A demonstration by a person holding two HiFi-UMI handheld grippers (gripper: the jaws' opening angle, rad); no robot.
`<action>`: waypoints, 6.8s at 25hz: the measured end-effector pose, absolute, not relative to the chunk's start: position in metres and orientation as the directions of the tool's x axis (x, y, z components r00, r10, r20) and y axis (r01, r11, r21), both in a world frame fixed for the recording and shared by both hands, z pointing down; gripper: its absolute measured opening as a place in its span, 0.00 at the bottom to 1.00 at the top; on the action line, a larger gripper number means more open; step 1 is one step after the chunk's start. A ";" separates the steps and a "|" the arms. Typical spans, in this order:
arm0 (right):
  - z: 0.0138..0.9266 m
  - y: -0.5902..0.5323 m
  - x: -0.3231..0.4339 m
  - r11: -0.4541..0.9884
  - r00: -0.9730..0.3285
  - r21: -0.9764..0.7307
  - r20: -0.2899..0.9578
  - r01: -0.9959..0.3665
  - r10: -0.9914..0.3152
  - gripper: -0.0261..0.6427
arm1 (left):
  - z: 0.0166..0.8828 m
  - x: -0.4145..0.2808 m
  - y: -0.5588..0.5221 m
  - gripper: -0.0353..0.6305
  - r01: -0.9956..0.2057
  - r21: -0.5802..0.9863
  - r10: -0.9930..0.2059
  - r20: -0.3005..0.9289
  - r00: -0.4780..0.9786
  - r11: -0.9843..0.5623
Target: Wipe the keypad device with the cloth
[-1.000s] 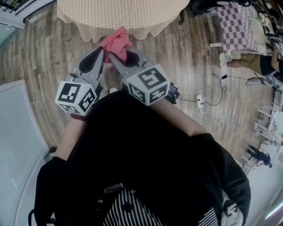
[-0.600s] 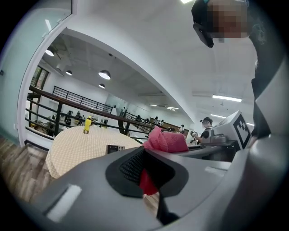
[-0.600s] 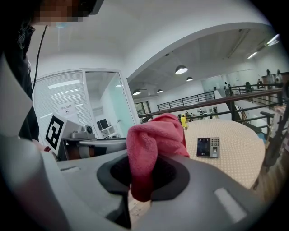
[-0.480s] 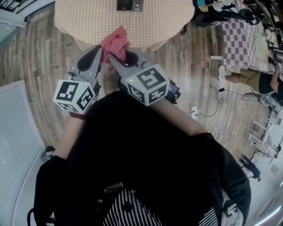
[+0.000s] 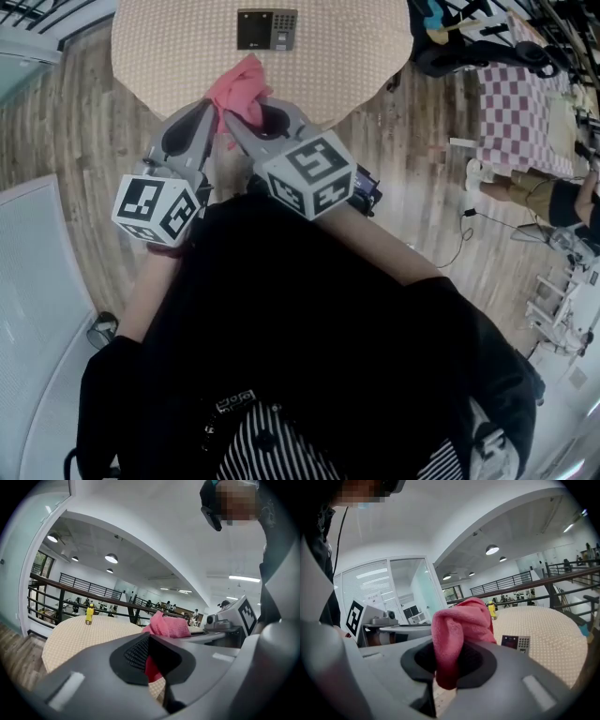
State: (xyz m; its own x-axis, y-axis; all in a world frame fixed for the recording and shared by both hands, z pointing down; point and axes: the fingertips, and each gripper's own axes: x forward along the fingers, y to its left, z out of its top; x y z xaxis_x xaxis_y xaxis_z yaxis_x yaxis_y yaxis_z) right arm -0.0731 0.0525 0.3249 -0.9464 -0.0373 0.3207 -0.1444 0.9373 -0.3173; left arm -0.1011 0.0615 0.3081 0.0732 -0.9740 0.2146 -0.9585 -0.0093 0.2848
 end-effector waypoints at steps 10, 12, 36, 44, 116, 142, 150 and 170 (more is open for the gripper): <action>0.323 0.010 -0.078 0.937 -0.954 -0.324 0.299 -0.131 -0.031 0.15 | 0.304 -0.098 0.018 0.04 -0.964 0.264 -0.972 0.214 0.101 -0.041; 0.322 0.003 -0.078 0.938 -0.955 -0.321 0.295 -0.129 -0.030 0.15 | 0.302 -0.096 0.013 0.04 -0.965 0.259 -0.972 0.212 0.102 -0.045; 0.314 -0.110 -0.151 0.879 -0.898 -0.282 0.335 -0.384 -0.285 0.15 | 0.297 -0.172 -0.109 0.04 -0.898 0.299 -0.901 0.194 0.388 -0.322; 0.336 -0.120 -0.201 0.832 -0.848 -0.288 0.403 -0.473 -0.343 0.15 | 0.321 -0.222 -0.120 0.04 -0.846 0.374 -0.856 0.204 0.476 -0.381; 0.621 -0.225 -0.200 0.719 -0.636 -0.349 0.754 -0.601 -0.166 0.15 | 0.582 -0.237 -0.304 0.04 -0.880 0.238 -0.556 0.700 0.449 -0.410; 0.611 -0.245 -0.182 0.680 -0.614 -0.322 0.752 -0.659 -0.239 0.15 | 0.580 -0.231 -0.304 0.04 -0.880 0.234 -0.552 0.705 0.446 -0.412; 0.606 -0.246 -0.193 0.704 -0.607 -0.296 0.758 -0.646 -0.239 0.15 | 0.579 -0.231 -0.305 0.04 -0.879 0.241 -0.556 0.699 0.451 -0.411; 0.610 -0.252 -0.169 0.671 -0.599 -0.311 0.761 -0.673 -0.248 0.15 | 0.580 -0.232 -0.306 0.04 -0.894 0.262 -0.567 0.700 0.435 -0.362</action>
State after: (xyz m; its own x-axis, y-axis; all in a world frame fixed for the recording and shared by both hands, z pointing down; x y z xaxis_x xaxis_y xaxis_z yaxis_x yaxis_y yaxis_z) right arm -0.1687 -0.2521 0.6097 -0.5992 -0.2477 0.7613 -0.6729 0.6711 -0.3113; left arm -0.2321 -0.3064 0.5797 0.4349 -0.5667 0.6998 -0.8944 -0.3624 0.2623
